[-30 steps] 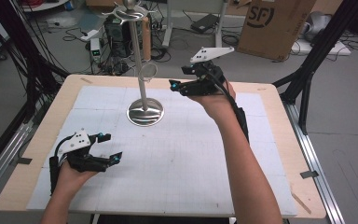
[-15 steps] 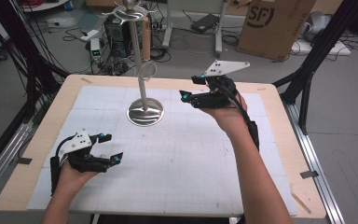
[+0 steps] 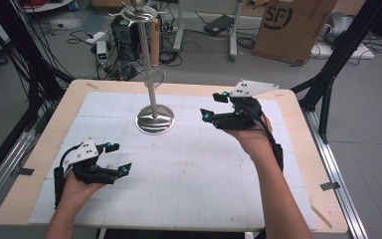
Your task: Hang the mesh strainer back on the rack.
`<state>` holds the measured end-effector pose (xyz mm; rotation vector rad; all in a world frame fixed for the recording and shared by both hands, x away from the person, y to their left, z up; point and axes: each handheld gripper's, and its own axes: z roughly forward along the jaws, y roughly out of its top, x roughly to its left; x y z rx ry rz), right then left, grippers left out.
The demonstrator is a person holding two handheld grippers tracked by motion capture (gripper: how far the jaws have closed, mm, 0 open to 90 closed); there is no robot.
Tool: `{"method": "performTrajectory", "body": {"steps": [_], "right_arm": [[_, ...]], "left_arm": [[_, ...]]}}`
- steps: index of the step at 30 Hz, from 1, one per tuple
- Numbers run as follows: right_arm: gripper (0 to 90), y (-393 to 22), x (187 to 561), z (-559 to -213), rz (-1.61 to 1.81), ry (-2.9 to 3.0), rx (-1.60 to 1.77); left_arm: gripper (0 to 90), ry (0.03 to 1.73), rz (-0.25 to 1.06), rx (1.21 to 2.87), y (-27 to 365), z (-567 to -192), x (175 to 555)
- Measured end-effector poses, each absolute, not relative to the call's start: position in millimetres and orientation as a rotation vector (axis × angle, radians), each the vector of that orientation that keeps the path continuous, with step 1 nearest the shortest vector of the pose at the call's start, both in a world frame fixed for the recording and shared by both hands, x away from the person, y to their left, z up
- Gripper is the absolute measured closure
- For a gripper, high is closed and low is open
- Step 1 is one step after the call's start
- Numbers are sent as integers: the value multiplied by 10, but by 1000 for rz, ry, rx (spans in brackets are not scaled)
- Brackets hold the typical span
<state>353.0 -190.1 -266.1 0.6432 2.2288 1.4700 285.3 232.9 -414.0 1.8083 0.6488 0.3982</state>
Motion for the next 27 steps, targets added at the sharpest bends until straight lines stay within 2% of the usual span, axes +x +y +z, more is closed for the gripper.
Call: {"method": "performTrajectory", "body": {"steps": [27], "right_arm": [[309,-2246,3169,-3190,1494,2198,695]], "left_arm": [[165,642,394,1816,2306,-4150,2844]]}}
